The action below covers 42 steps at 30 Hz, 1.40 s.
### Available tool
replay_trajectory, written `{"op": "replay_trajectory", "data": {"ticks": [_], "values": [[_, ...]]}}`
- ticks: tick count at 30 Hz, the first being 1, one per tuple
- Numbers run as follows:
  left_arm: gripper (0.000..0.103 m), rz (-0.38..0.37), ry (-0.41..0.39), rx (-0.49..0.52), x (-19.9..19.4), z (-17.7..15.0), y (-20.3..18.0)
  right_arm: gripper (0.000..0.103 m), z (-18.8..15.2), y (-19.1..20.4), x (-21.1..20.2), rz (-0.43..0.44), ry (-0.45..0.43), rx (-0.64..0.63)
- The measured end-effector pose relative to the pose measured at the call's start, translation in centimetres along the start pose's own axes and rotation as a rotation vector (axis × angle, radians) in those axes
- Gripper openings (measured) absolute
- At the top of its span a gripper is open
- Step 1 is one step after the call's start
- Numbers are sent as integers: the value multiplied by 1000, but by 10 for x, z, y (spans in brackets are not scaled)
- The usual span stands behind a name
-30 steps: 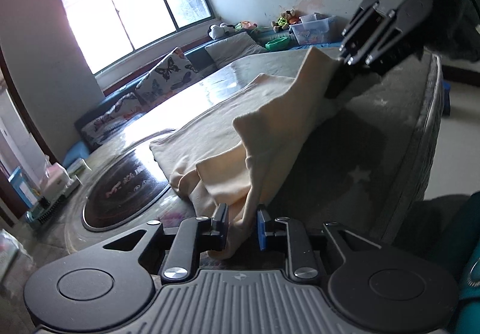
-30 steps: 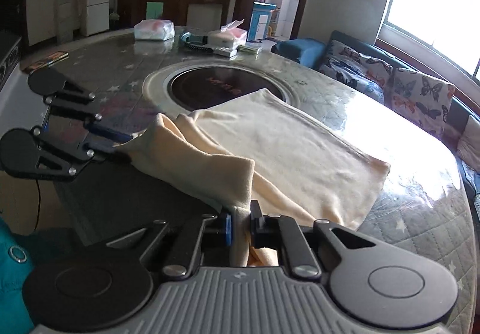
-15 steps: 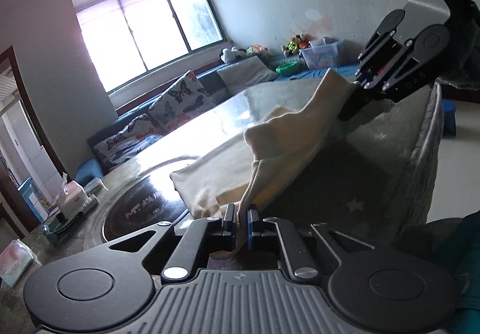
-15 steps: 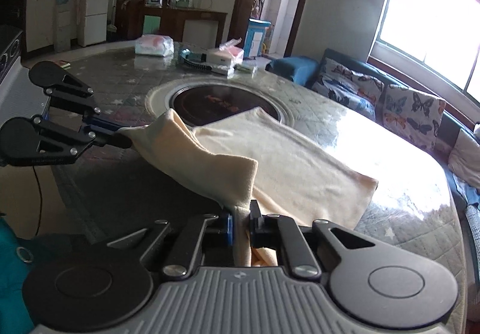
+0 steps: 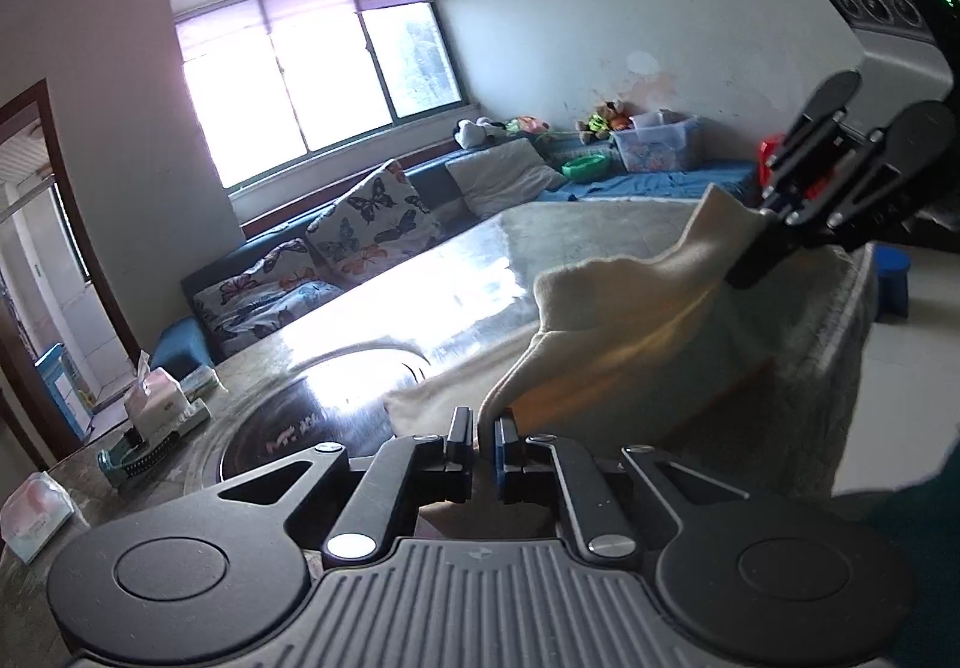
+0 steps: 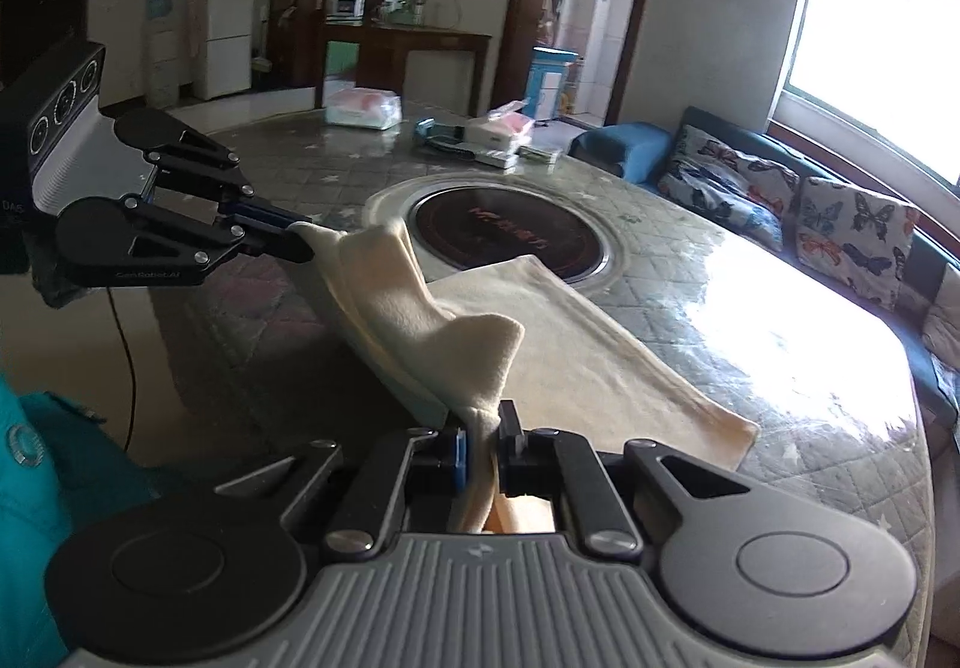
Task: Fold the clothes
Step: 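Grasp the hem with the right gripper while the left gripper lifts the hem, then fold the hem over toward the collar with both grippers and release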
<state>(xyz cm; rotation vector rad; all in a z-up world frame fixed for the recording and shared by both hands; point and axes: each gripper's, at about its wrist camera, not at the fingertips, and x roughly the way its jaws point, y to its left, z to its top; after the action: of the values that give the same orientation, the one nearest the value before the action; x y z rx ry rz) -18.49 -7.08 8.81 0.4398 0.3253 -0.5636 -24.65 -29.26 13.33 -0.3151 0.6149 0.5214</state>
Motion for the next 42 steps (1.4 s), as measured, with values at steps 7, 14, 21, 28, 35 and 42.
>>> {"op": "replay_trajectory", "data": {"ticks": [7,14,21,28,35,42], "values": [[7,44,0,-30,56,25,19,8,19,-38,20,-34,-6,36],[8,78,49,-91,125,43,29,8,38,-91,64,-76,17,87],[8,102,170,-132,200,33,34,8,33,-128,127,-115,63,166],[13,114,239,-184,225,19,38,21,14,-147,163,-146,109,284],[19,154,213,-246,209,31,51,29,13,-157,142,-148,76,363],[19,83,170,-249,180,39,32,18,23,-153,144,-117,43,417]]}}
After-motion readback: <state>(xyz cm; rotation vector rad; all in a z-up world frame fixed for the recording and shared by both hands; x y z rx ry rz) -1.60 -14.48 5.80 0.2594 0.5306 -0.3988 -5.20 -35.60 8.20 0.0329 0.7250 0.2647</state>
